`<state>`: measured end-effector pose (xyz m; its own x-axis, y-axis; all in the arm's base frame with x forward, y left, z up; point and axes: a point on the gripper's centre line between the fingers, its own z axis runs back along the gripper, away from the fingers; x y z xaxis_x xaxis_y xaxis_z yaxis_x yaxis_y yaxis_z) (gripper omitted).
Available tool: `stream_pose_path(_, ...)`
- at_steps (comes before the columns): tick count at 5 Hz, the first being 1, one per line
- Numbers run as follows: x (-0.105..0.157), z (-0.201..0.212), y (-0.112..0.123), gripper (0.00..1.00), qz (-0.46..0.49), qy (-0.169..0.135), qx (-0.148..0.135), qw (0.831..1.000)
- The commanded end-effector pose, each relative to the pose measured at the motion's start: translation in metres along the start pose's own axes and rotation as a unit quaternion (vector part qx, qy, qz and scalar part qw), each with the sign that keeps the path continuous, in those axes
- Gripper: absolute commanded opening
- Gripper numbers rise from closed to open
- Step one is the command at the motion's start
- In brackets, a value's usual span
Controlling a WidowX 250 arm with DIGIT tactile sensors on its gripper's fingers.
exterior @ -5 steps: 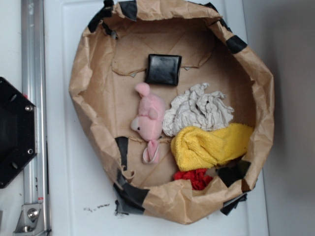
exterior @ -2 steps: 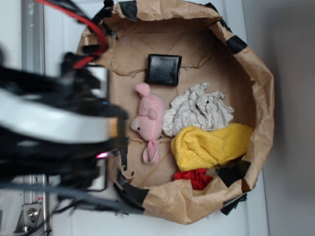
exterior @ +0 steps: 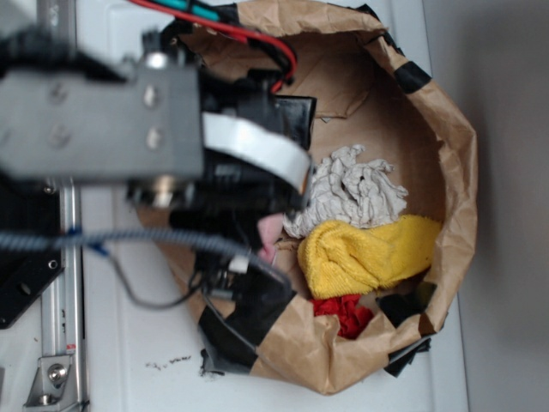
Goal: Grab the black box.
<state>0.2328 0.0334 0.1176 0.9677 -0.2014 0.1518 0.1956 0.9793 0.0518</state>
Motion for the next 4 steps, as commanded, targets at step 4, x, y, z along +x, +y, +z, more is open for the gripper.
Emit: stream_pose_path(4, 0.003, -0.059, 0.06, 1.0, 0.088, 0.052, -0.002, 0.995)
